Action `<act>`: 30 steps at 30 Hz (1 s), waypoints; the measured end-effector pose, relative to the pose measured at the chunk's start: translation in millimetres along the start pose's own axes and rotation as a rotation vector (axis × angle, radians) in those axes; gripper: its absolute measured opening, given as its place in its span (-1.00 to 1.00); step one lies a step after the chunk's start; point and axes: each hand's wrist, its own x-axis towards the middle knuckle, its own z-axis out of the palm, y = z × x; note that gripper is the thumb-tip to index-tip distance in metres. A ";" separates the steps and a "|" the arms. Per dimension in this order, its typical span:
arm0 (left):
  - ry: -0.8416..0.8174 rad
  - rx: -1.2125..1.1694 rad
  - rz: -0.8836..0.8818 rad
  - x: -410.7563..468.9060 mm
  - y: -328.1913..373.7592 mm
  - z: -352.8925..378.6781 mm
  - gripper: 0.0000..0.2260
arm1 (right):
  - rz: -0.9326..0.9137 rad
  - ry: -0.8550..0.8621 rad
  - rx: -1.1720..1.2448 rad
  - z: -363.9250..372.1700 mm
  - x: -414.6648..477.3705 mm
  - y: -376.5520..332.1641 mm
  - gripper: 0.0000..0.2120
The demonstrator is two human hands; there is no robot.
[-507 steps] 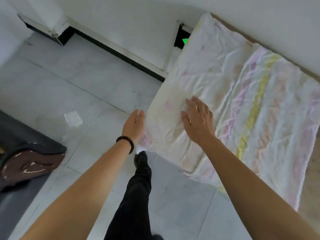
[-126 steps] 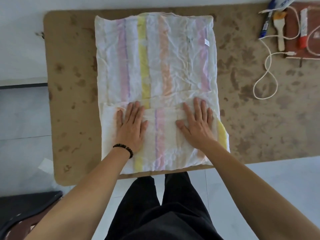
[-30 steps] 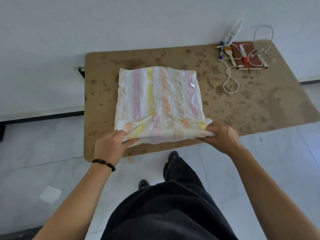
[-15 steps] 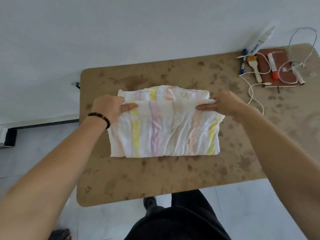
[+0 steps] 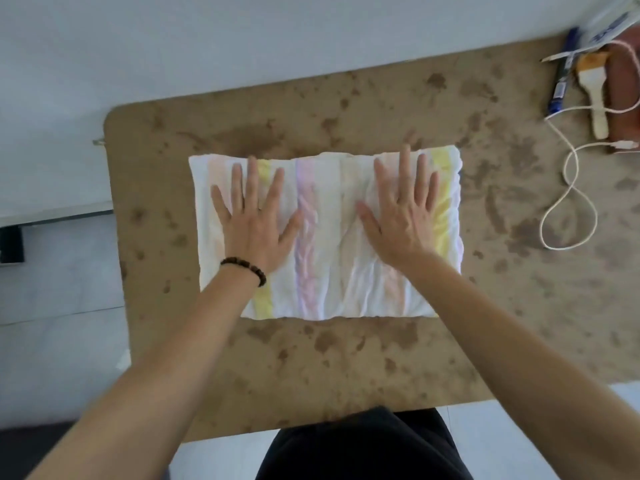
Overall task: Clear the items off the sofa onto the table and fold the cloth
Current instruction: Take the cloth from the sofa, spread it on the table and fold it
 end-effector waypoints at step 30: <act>-0.043 -0.003 0.017 -87.7 -22.8 31.4 -0.24 | 0.235 -0.036 0.160 4.2 -87.5 43.1 -0.20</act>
